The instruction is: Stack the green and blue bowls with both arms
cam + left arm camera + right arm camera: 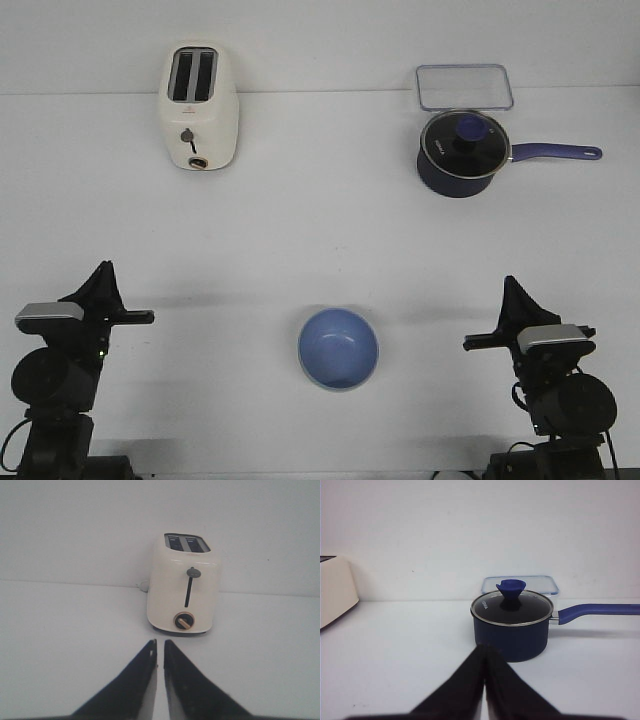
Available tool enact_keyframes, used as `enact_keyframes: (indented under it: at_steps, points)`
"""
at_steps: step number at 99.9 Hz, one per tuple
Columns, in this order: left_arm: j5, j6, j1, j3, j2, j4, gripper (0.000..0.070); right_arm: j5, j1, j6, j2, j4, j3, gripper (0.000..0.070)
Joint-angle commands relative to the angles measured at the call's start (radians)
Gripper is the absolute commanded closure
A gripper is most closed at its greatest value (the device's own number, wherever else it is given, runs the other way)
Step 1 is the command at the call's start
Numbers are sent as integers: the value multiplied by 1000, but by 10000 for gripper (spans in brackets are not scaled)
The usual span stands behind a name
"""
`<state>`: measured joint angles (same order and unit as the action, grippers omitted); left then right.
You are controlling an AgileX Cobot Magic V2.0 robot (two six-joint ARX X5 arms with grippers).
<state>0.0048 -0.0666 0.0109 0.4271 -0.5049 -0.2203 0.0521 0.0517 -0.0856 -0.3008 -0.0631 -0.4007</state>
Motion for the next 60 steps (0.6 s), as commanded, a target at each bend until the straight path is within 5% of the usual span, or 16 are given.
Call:
enact_keyframes:
  at_steps: [1,33,60]
  points:
    - [2,-2,2,10,-3,-12,686,0,0,-2,-1,11,-5,700]
    - [2,4,-2,10,22,0,686,0,0,-2,-1,11,-5,700]
    - [-14,90,-11,-155,288,73,686,0,0,-2,-1,11,-5,700]
